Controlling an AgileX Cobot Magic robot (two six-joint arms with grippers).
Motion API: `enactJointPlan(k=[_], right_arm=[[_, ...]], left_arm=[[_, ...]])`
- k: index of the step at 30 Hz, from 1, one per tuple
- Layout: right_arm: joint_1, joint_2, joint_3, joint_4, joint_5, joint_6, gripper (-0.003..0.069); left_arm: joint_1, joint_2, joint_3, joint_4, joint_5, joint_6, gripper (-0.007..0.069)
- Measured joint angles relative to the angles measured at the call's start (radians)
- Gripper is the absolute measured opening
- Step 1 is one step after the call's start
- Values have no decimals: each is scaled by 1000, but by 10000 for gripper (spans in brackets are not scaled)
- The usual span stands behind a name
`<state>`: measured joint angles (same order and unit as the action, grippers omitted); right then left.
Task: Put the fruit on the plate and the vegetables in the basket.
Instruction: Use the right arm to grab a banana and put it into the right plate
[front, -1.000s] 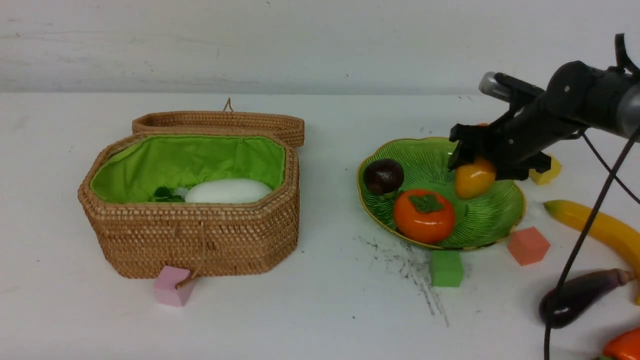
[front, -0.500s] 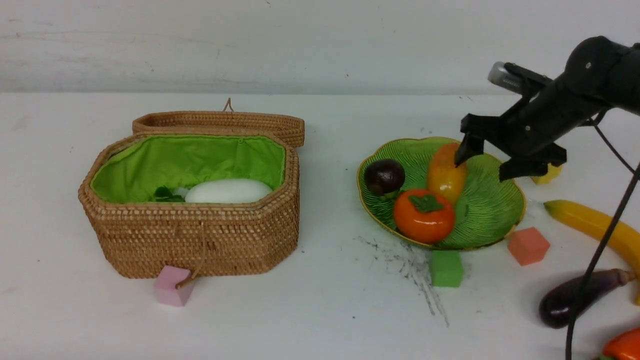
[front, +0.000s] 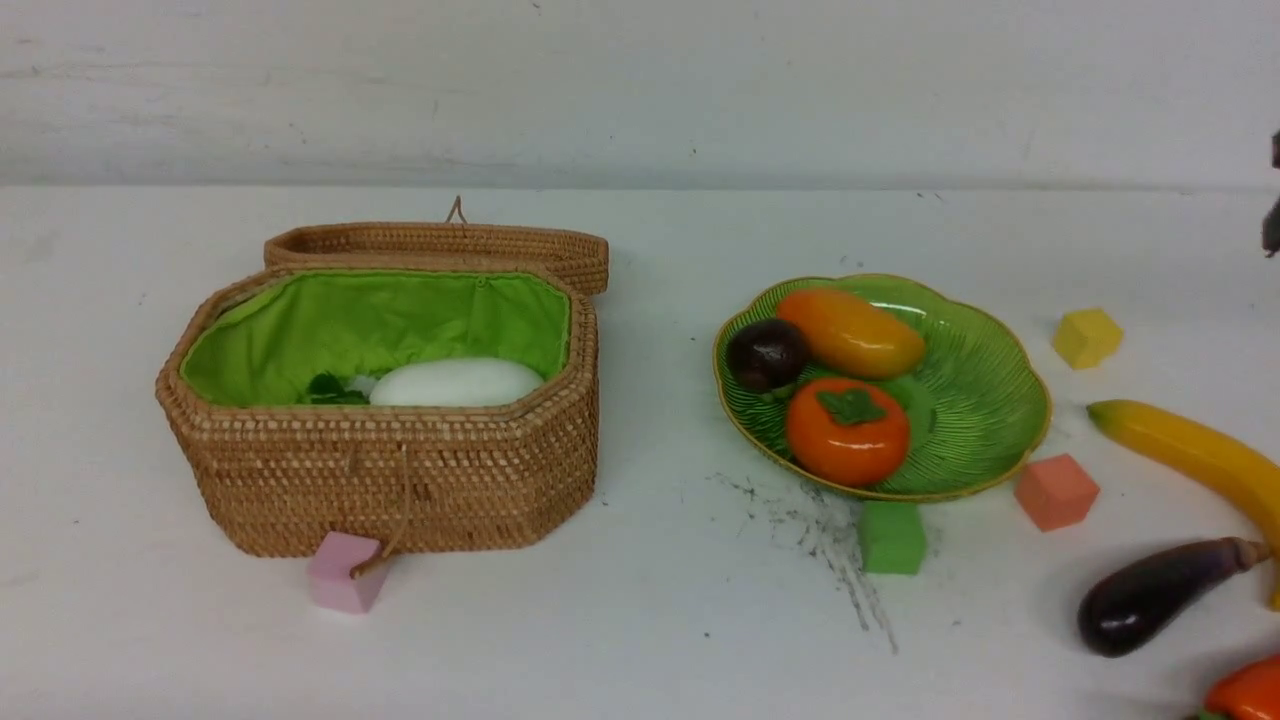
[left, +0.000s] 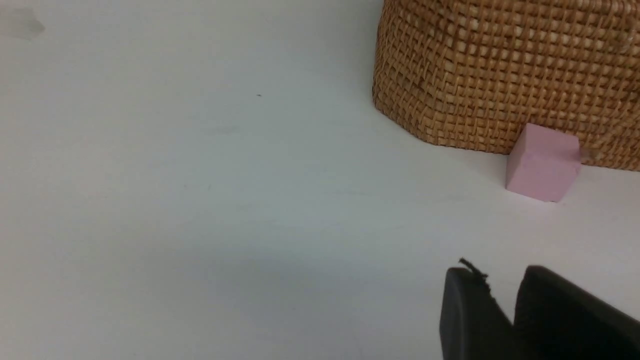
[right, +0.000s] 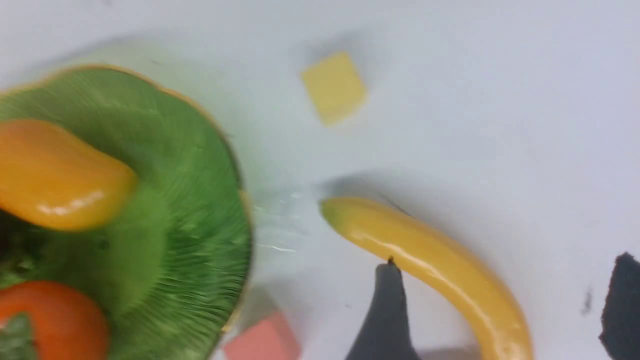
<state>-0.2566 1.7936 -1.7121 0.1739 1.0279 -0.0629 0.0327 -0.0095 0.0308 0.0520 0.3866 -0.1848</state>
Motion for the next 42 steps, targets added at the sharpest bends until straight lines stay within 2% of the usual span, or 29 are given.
enactJointPlan(k=[11,25,31,32,34,36,39,42], right_arm=[[-9,70,273,-7,-161,-272,470],[-9,183,284,-124,-296,-196,466],[-9,227,264,-125,-316,-191,444],[-9,240,255,-120,-317,-189,403],[-9,243,253,-114,-316,-187,365],[-9,244,250,-109,-329,-187,244],[-9,244,249,-111,-334,-176,185],[-9,244,239,-114,-326,-151,184]], left_arm=[[0,0,0,0,0,0,157],[0,0,0,0,0,0,169],[0,0,0,0,0,0,171],[0,0,0,0,0,0,174],[0,0,0,0,0,0,175],[0,0,0,0,0,0,176],[0,0,0,0,0,0,181],[0,0,0,0,0,0,185]])
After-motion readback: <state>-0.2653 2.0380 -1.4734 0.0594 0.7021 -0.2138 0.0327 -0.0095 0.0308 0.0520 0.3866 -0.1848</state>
